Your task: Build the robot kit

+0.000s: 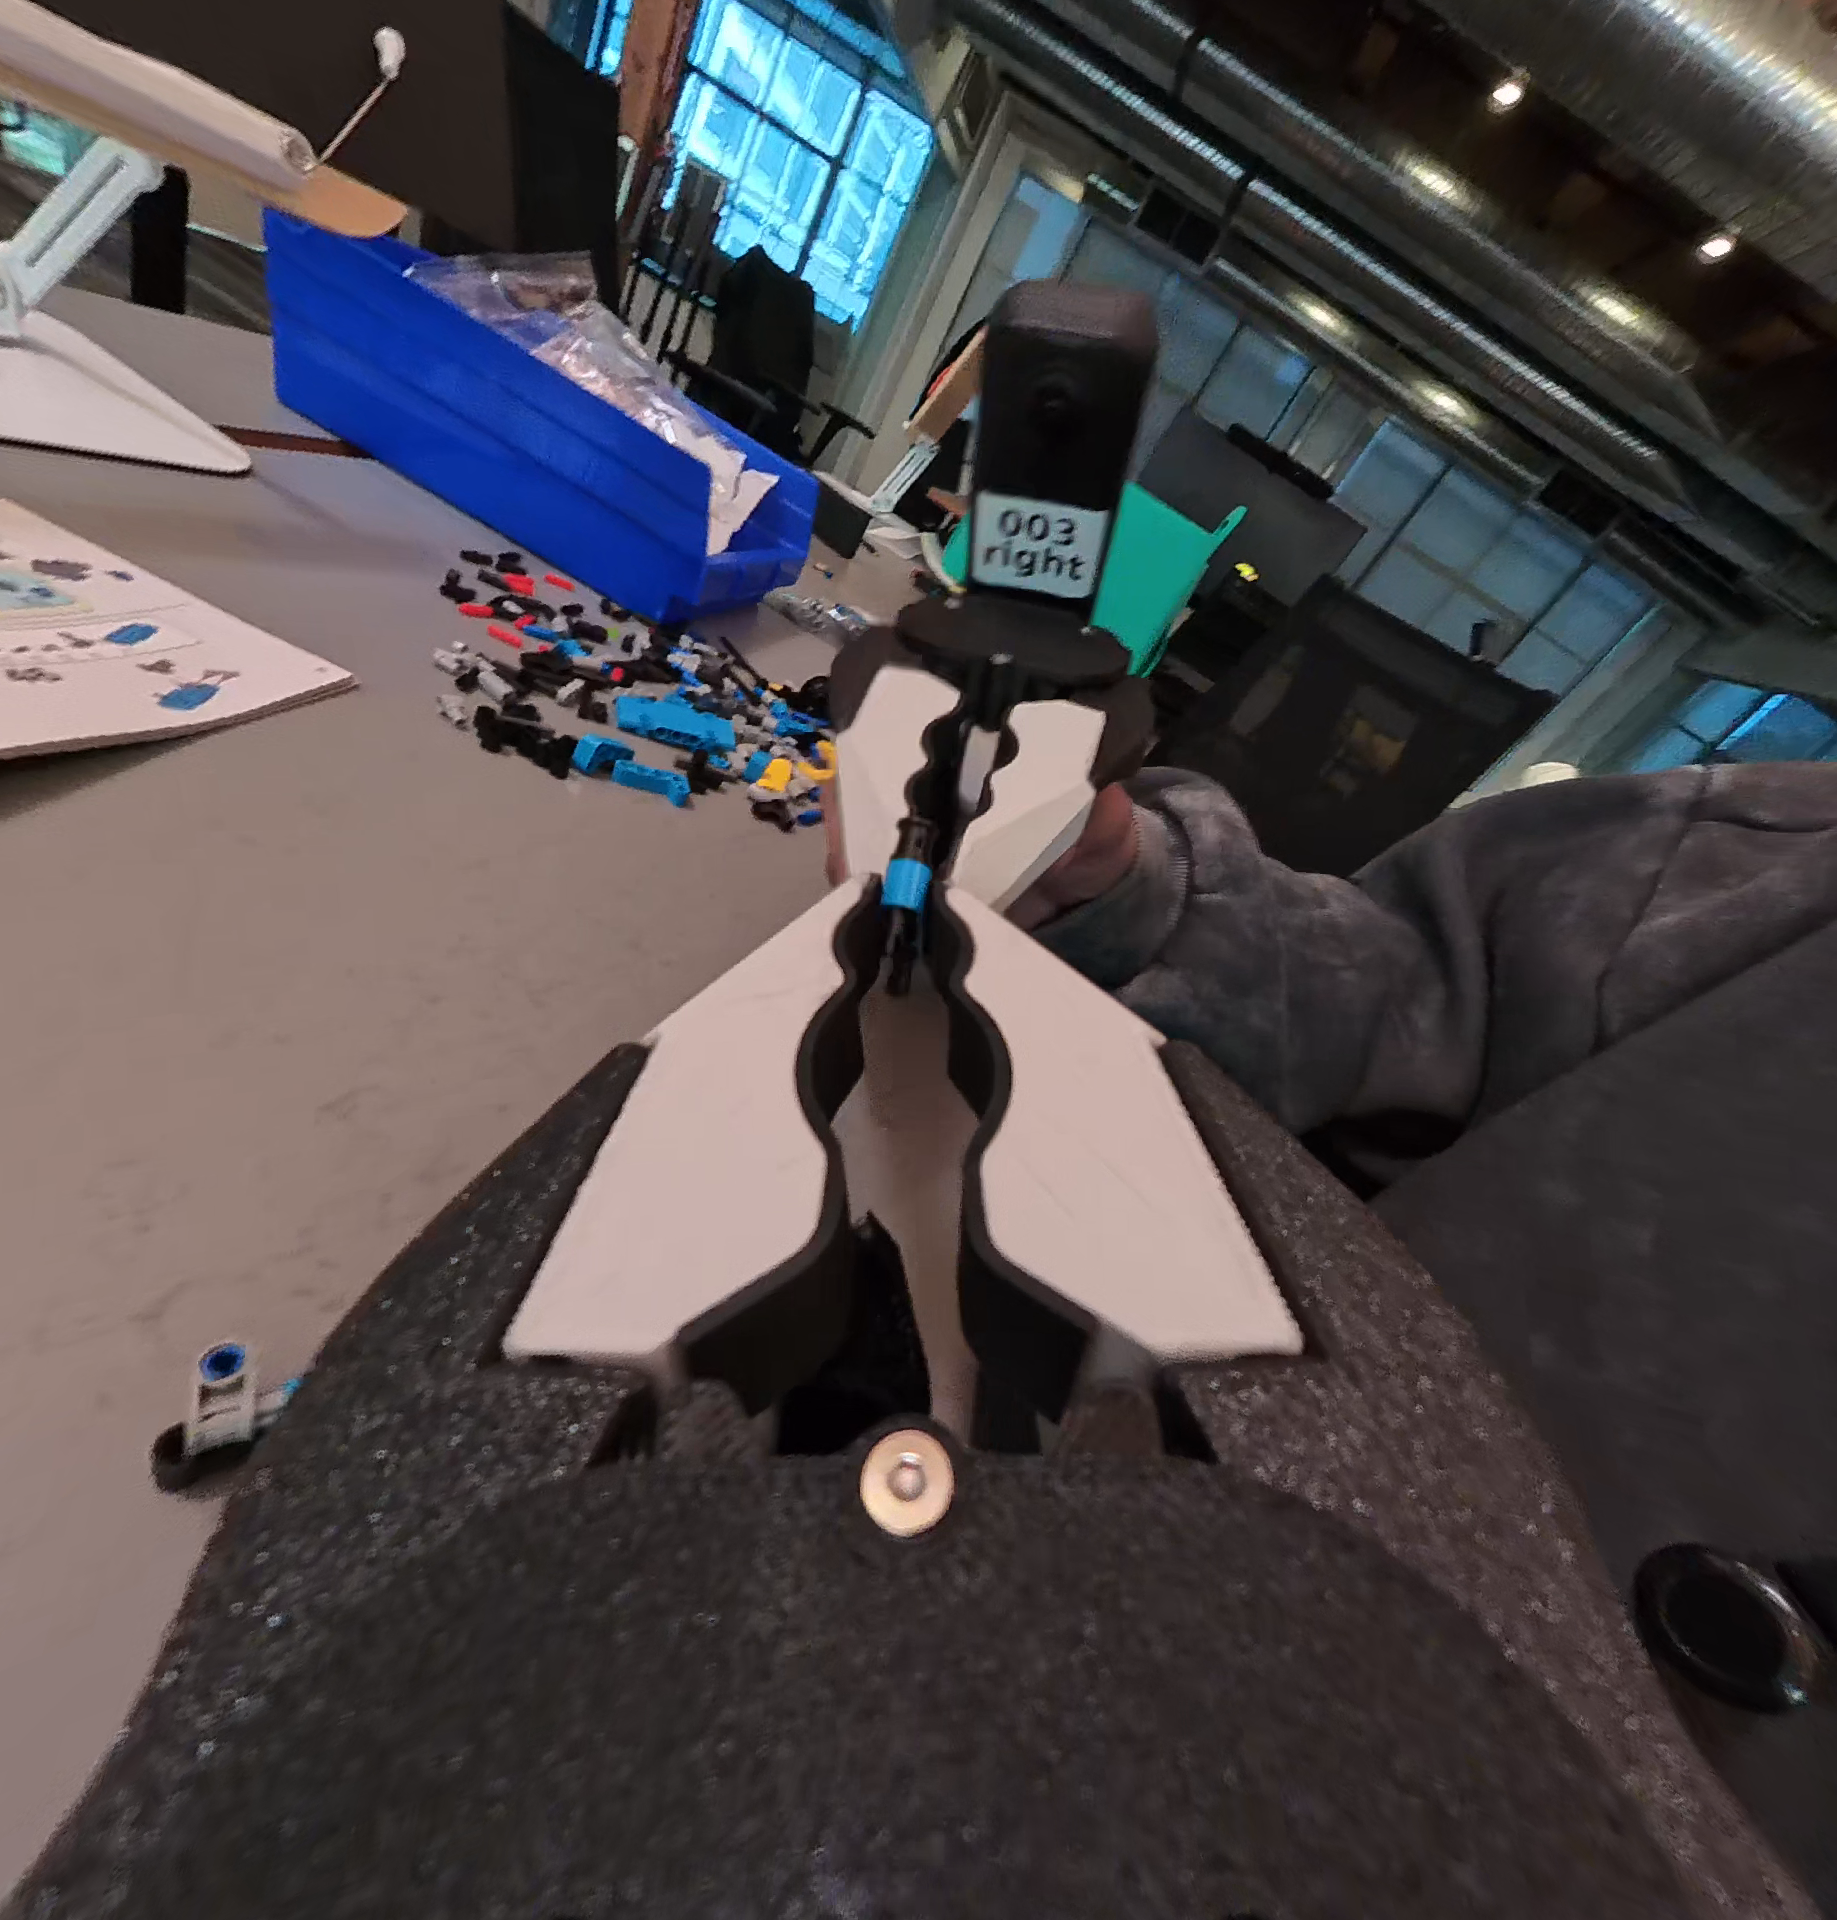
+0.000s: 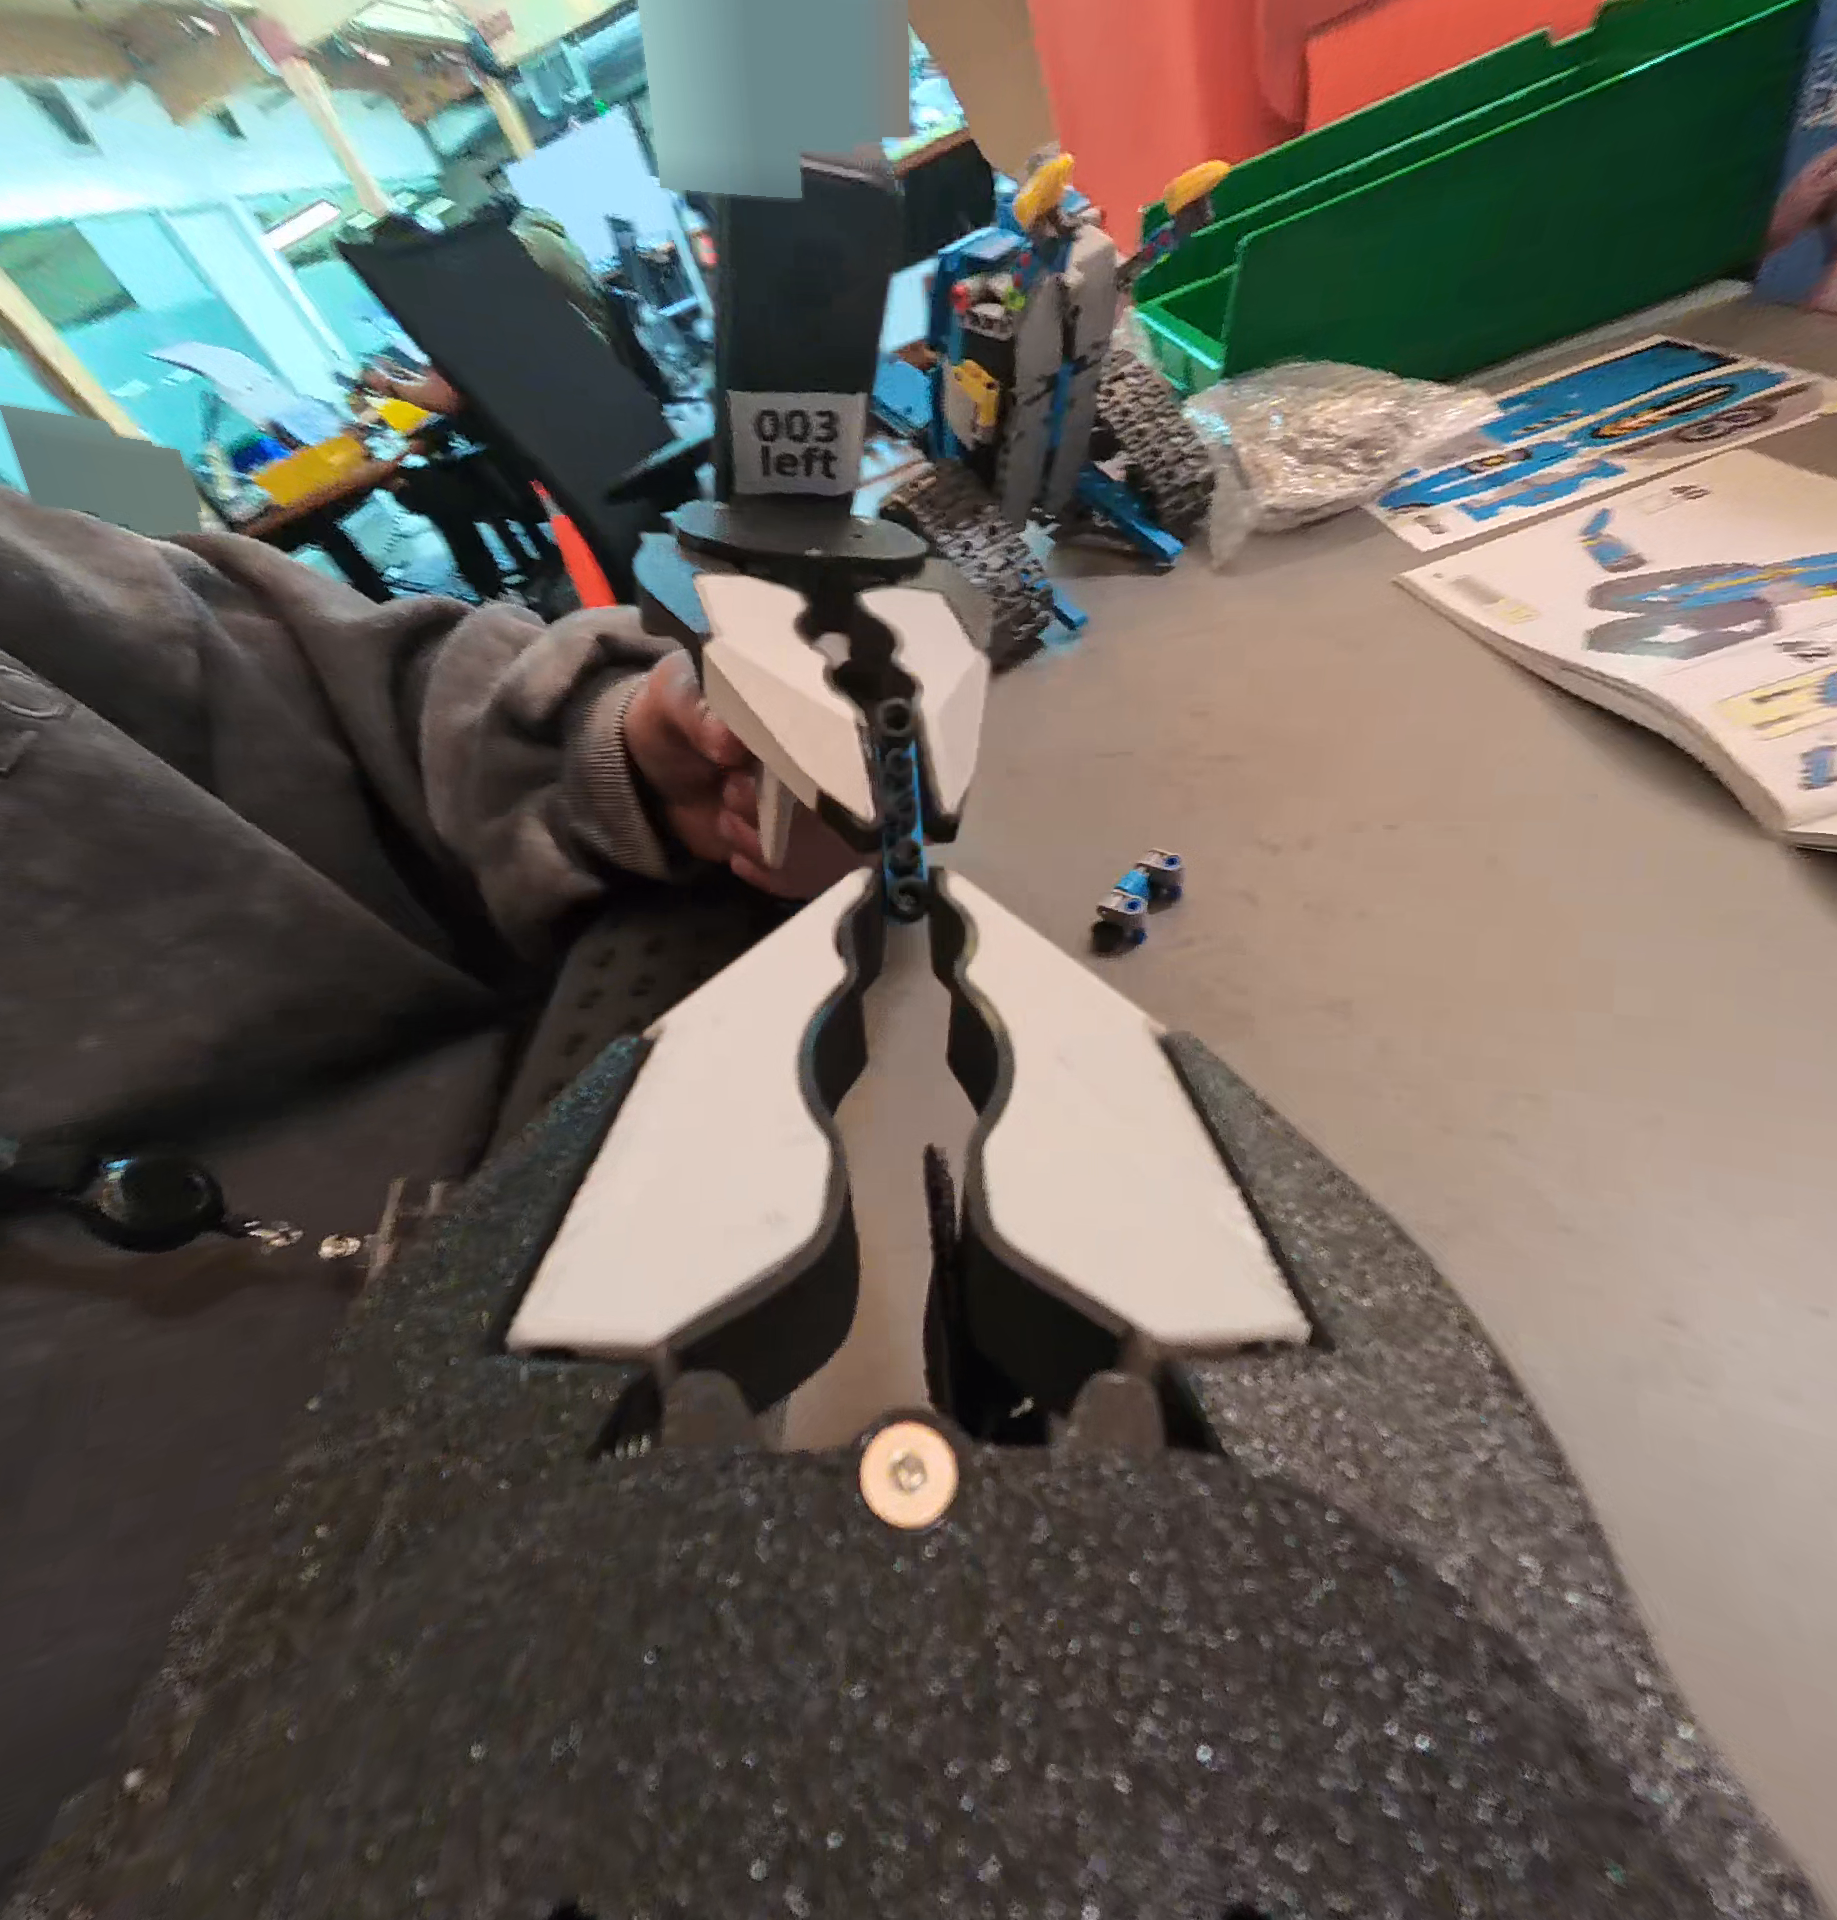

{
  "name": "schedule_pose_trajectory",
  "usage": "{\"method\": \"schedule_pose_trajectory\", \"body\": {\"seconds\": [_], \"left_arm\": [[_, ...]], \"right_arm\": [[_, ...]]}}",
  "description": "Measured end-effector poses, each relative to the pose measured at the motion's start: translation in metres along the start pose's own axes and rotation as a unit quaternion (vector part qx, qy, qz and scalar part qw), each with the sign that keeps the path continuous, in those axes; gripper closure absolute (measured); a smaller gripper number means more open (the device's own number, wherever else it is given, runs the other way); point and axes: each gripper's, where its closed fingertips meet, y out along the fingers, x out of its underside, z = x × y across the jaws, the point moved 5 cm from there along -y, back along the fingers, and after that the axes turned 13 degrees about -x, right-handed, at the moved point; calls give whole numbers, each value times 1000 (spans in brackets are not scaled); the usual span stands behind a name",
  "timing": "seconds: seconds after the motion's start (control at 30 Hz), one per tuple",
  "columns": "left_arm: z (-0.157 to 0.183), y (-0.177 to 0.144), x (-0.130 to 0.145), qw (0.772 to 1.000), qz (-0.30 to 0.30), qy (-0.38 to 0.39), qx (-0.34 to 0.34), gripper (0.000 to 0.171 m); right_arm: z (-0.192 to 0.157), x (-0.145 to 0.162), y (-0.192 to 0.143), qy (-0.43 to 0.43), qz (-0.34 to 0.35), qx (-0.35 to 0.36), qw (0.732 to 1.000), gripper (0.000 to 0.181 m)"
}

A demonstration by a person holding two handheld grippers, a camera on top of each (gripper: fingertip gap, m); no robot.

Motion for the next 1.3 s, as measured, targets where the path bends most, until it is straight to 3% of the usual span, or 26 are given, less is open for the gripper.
{"method": "schedule_pose_trajectory", "body": {"seconds": [0.27, 0.4, 0.5, 0.63, 0.73, 0.8, 0.83, 1.1, 1.23, 1.3], "left_arm": [[4, 3, 2, 999, -10, -23, 36, 166], [-4, 3, 1, 999, -13, -40, 18, 165], [-18, 1, 1, 998, -17, -44, -38, 165], [-19, 4, 15, 992, -75, 50, -87, 165], [-6, 9, 26, 984, -109, 115, -79, 165], [-2, 10, 30, 980, -118, 139, -76, 165], [-1, 10, 31, 980, -120, 142, -73, 165], [-18, -4, 21, 984, -101, 112, -94, 165], [-28, -12, 30, 977, -143, 126, -96, 165], [-25, -8, 42, 964, -182, 168, -95, 165]], "right_arm": [[-5, 7, 16, 61, 9, -59, 996, 173], [-1, 6, 15, 44, 5, -32, 998, 171], [11, 4, 1, -1, -8, 47, 999, 158], [10, -6, -7, 12, 47, 27, 998, 153], [12, 5, 2, 8, -3, 27, 1000, 153], [8, 9, 7, -6, -23, 12, 1000, 164], [4, 10, 8, -9, -29, -3, 1000, 176], [11, 15, 0, -4, -56, 25, 998, 181], [16, 18, 5, 8, -60, 33, 998, 181], [18, 20, 10, -3, -69, 45, 997, 168]]}}
